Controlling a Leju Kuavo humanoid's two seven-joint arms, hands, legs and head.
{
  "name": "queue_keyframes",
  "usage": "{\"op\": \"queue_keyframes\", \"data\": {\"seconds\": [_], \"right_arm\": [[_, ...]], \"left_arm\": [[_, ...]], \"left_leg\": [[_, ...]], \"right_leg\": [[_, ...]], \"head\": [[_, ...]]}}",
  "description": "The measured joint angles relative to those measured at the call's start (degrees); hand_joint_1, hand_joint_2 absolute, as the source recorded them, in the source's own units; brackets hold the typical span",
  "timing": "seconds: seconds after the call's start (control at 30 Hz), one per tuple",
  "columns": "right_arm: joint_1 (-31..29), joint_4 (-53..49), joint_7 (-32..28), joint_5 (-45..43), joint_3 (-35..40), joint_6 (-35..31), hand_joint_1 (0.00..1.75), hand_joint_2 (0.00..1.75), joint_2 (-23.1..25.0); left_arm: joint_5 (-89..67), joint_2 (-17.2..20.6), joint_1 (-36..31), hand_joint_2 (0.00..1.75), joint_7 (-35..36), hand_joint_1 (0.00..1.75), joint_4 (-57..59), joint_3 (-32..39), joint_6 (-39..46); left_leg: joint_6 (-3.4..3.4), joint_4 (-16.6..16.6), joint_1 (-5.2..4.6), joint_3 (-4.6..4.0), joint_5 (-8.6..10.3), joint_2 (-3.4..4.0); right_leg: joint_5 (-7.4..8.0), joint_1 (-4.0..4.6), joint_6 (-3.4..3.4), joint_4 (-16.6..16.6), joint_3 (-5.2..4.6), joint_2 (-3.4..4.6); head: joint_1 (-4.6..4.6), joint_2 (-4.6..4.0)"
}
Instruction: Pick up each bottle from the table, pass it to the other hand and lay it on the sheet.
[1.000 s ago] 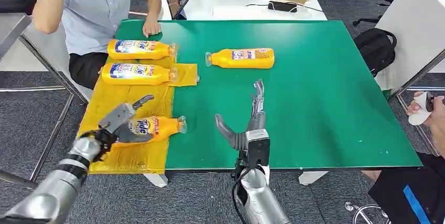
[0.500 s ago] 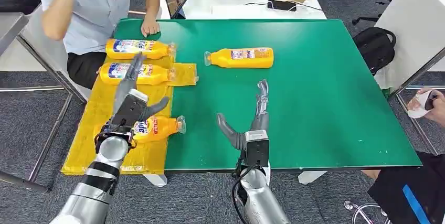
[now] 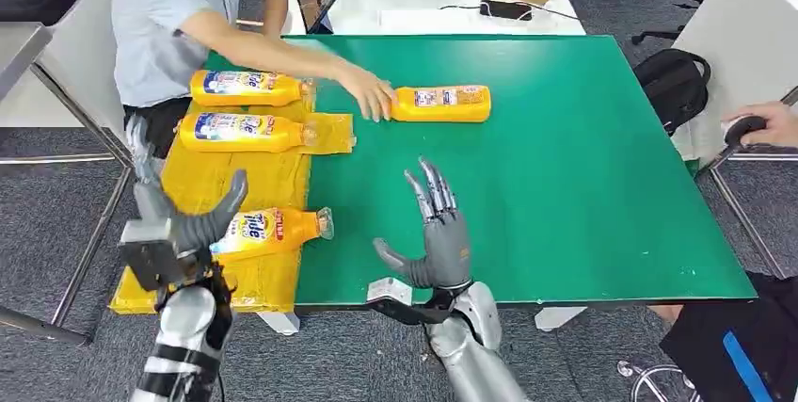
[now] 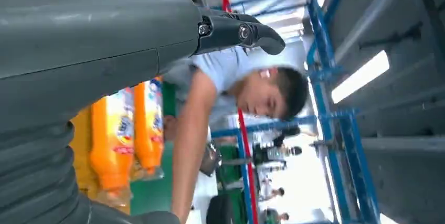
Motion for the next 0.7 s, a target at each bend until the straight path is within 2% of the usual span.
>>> {"op": "queue_keyframes", "data": {"seconds": [0.37, 0.47, 0.53, 0.7], "right_arm": [[-1.2, 4.5, 0.4, 2.3, -3.7, -0.1, 0.0, 1.75, -1.0], [-2.3, 6.7, 7.5, 8.9, -3.6, -0.1, 0.0, 1.75, -2.6], [-3.0, 7.9, 11.3, 9.8, -3.6, -0.1, 0.0, 1.75, -4.9], [-6.1, 11.6, 16.0, 13.0, -3.2, 0.4, 0.0, 1.75, -10.5]], "left_arm": [[0.4, -0.5, 3.3, 1.75, -0.4, 0.0, -3.0, 0.0, 0.5], [2.1, -0.8, 4.6, 1.75, -0.2, 0.0, -4.5, 0.1, 0.9], [2.3, -1.0, 6.3, 1.75, -0.4, 0.0, -5.9, 0.1, 0.9], [1.0, -1.0, 8.3, 1.75, -0.5, 0.0, -8.0, -0.4, 0.3]], "left_leg": [[-0.01, 0.0, 0.05, 0.01, 0.01, 0.0], [0.0, 0.0, 0.03, 0.01, 0.0, 0.02], [0.0, 0.0, 0.0, -0.03, 0.01, -0.14], [0.03, 0.0, -0.06, -0.07, 0.0, -0.1]], "right_leg": [[0.01, 0.04, 0.0, 0.0, -0.01, 0.0], [0.01, 0.02, 0.0, 0.0, -0.01, 0.01], [-0.01, -0.01, 0.02, 0.0, 0.01, -0.14], [0.04, -0.04, 0.05, -0.1, 0.01, -0.12]], "head": [[-0.02, 0.0], [-0.04, 0.0], [-0.02, 0.0], [-0.02, 0.0]]}}
